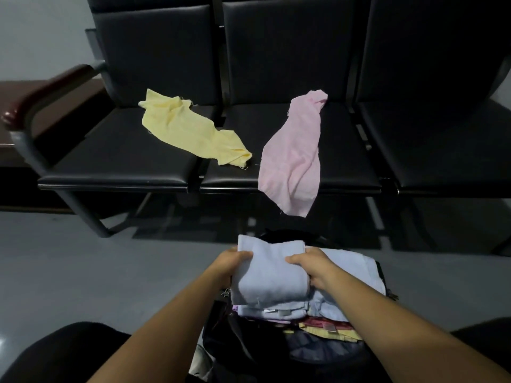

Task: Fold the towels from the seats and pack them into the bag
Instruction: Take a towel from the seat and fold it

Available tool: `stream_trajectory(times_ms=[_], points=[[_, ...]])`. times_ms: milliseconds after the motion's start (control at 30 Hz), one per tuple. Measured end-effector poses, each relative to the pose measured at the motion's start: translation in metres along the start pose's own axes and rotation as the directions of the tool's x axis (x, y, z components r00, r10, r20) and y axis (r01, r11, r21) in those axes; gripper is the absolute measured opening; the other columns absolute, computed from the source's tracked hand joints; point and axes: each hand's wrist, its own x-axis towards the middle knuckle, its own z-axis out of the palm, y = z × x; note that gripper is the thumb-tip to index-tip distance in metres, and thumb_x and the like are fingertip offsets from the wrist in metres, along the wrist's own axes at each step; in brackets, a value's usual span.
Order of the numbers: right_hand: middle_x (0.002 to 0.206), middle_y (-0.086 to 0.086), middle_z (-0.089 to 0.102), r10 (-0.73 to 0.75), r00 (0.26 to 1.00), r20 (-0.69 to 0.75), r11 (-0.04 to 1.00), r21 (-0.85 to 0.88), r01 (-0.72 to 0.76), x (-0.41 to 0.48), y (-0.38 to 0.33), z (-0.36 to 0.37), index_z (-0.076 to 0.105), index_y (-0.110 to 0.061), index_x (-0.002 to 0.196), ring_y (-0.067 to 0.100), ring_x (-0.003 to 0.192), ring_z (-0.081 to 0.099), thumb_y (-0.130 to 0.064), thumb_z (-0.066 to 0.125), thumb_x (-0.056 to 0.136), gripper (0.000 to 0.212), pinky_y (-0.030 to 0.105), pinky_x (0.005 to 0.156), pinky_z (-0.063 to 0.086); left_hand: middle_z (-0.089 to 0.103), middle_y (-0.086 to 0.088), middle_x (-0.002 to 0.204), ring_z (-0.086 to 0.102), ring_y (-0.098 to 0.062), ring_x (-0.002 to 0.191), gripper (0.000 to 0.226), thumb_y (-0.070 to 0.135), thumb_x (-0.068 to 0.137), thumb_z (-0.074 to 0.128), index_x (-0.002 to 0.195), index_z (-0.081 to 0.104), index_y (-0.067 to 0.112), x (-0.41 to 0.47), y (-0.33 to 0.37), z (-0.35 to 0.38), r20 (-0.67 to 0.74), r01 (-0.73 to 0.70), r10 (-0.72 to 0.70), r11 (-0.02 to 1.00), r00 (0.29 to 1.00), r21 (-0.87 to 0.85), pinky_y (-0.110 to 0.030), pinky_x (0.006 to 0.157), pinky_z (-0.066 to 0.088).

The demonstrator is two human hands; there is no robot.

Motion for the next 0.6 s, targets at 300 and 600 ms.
stream_trajectory(times_ms=[300,600], points=[[0.099,0.001,0.074,-0.045,0.979,-0.198,0.952,-0.305,-0.018,0.040,0.032,0.002,0.068,-0.023,0.107,0.027,0.089,0.071,-0.042,0.073,0.065,0.047,0.043,0.085,0.060,0.066,-0.010,0.097,0.060,-0.024,0.087,0.018,0.026,0.082,0.068,0.094,0.060,0.016,0.055,-0.040,-0.003,-0.119,0.039,0.006,0.928,0.993,0.371,-0.042,0.087,0.054],[0.123,0.017,0.058,-0.353,0.893,-0.280,0.730,-0.679,0.076,-0.005,-0.007,0.013,0.055,-0.001,0.122,0.034,0.111,0.059,-0.014,0.059,0.095,0.031,0.038,0.089,0.050,0.061,-0.001,0.096,0.056,-0.021,0.092,0.006,0.018,0.094,0.061,0.098,0.058,0.015,0.045,-0.012,0.001,-0.221,-0.045,0.195,0.837,0.956,0.545,-0.026,0.074,0.038]])
